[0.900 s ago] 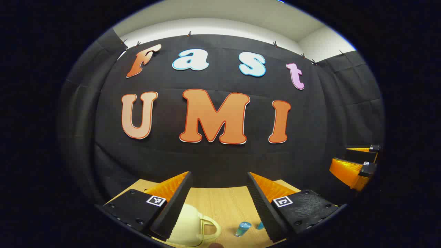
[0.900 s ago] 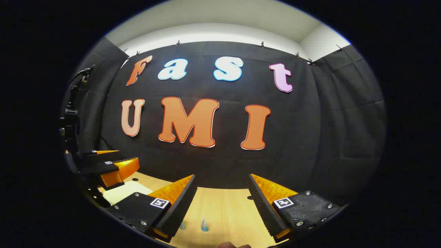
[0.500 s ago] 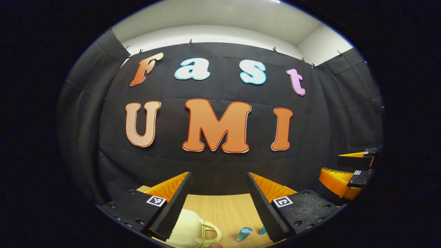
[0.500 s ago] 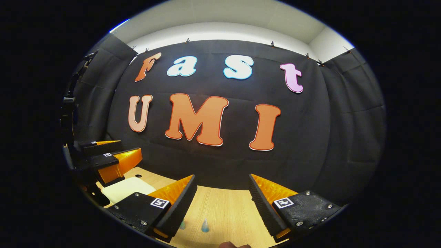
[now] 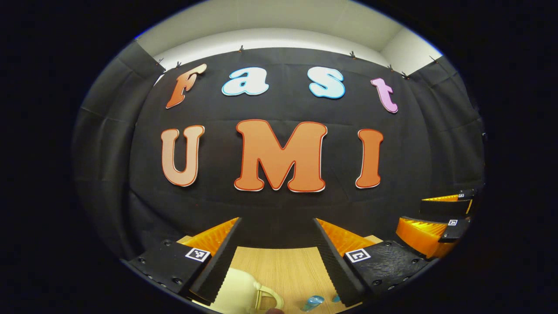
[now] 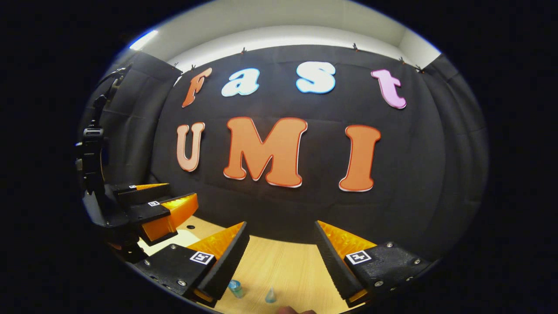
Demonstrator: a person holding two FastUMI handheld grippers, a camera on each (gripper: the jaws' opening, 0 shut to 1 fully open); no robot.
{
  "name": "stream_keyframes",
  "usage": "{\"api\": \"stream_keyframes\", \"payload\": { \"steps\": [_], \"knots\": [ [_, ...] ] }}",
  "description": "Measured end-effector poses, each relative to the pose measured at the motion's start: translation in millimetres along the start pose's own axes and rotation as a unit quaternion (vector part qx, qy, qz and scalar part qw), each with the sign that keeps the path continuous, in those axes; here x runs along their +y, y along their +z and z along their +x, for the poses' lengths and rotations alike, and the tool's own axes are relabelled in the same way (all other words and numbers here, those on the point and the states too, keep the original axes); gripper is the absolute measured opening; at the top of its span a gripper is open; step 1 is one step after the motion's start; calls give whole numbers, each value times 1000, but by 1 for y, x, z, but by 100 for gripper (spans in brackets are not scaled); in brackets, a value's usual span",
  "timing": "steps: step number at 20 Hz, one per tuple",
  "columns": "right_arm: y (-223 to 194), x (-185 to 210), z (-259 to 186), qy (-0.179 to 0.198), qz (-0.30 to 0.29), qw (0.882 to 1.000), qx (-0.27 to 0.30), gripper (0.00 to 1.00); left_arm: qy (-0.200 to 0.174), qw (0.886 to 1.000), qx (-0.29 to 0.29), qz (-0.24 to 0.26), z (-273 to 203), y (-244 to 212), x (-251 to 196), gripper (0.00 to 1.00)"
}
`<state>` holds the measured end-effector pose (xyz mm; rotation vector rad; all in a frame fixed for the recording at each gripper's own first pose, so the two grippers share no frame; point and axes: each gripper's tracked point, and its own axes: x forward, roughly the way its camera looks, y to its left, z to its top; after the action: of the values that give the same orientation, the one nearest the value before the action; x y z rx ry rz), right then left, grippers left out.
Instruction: First open the suitcase, pack the skin care products into it, and then close the suitcase.
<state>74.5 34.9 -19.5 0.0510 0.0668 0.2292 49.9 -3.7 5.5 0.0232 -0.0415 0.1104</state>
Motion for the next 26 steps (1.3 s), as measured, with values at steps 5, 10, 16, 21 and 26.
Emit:
{"api": "stream_keyframes", "payload": {
  "steps": [5, 10, 16, 21, 26],
  "knots": [
    [-1, -13, 7, -25, 2, 1000, -9, 94, -7, 1000, 25, -10, 14, -5, -3, 97],
    [-5, -14, 5, -25, -19, 1000, -1, 94, 3, 1000, -12, 11, 9, 12, 2, 94],
    [-1, -10, -6, -28, -21, 999, -23, 94, 1, 997, -21, 73, -4, 1, 3, 96],
    [-10, -19, -19, -36, -33, 999, -18, 94, -12, 992, 20, 128, -17, -47, 2, 98],
    [-17, -35, -28, -52, -24, 998, -13, 94, -16, 979, 59, 195, -29, -94, 1, 98]
  ]
}}
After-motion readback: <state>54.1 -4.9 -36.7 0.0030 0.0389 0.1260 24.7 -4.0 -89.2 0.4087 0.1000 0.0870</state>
